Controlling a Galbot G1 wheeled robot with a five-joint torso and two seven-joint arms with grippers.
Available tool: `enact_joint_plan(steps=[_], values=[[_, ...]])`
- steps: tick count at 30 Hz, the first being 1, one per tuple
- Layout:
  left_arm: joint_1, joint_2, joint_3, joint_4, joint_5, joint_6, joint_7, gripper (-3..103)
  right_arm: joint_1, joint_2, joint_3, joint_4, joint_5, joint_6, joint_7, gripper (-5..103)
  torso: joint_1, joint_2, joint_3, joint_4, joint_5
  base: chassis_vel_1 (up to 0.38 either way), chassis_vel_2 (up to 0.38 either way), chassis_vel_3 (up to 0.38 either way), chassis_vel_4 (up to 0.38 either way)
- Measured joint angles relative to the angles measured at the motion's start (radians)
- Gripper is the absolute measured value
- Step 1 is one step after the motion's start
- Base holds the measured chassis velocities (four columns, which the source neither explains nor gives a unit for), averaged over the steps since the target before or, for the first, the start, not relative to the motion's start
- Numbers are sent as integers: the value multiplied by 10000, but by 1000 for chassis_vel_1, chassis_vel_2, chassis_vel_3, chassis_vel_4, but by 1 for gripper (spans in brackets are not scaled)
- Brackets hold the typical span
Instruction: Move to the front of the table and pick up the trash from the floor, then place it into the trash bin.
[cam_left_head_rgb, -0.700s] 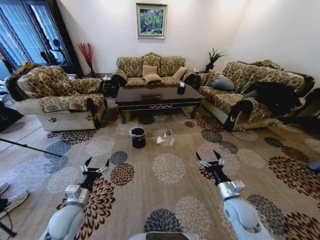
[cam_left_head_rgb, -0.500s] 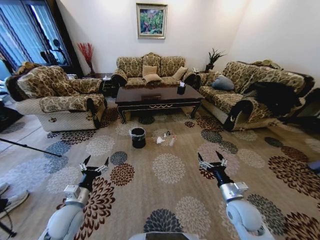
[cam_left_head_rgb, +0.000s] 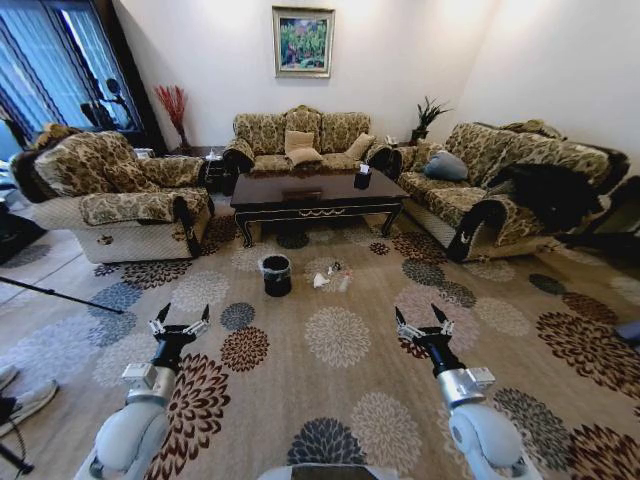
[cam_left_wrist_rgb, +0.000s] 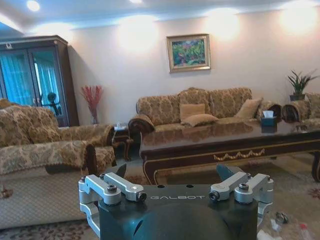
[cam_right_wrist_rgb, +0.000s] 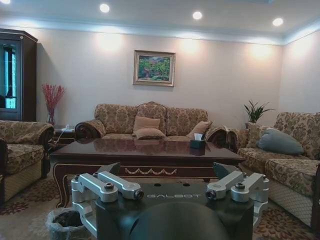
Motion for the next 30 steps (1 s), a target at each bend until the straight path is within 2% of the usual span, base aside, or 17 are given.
enact_joint_plan(steps=[5, 11, 18, 23, 30], values=[[169, -161, -28, -166, 165, 187, -49, 100, -182, 234, -87, -33, -60, -48, 54, 100, -45, -99, -52, 0, 1, 0, 0, 0, 0], [289, -326, -47, -75, 164, 142, -23, 100, -321, 490, -330, -185, -462, 11, 54, 100, -93, -184, -97, 0, 1, 0, 0, 0, 0], [337, -364, -51, 120, 159, 42, -10, 100, -439, 578, -379, -239, -677, 110, 44, 100, -257, -558, -306, 0, 1, 0, 0, 0, 0], [181, -331, -122, 173, 27, 89, -11, 100, -573, 600, -208, -232, -1301, 454, -25, 100, -396, -863, -469, 0, 1, 0, 0, 0, 0], [93, -217, -135, -13, -48, 184, -11, 100, -681, 561, -169, 68, -1218, 479, -60, 100, -574, -1240, -667, 0, 0, 0, 0, 0, 0]])
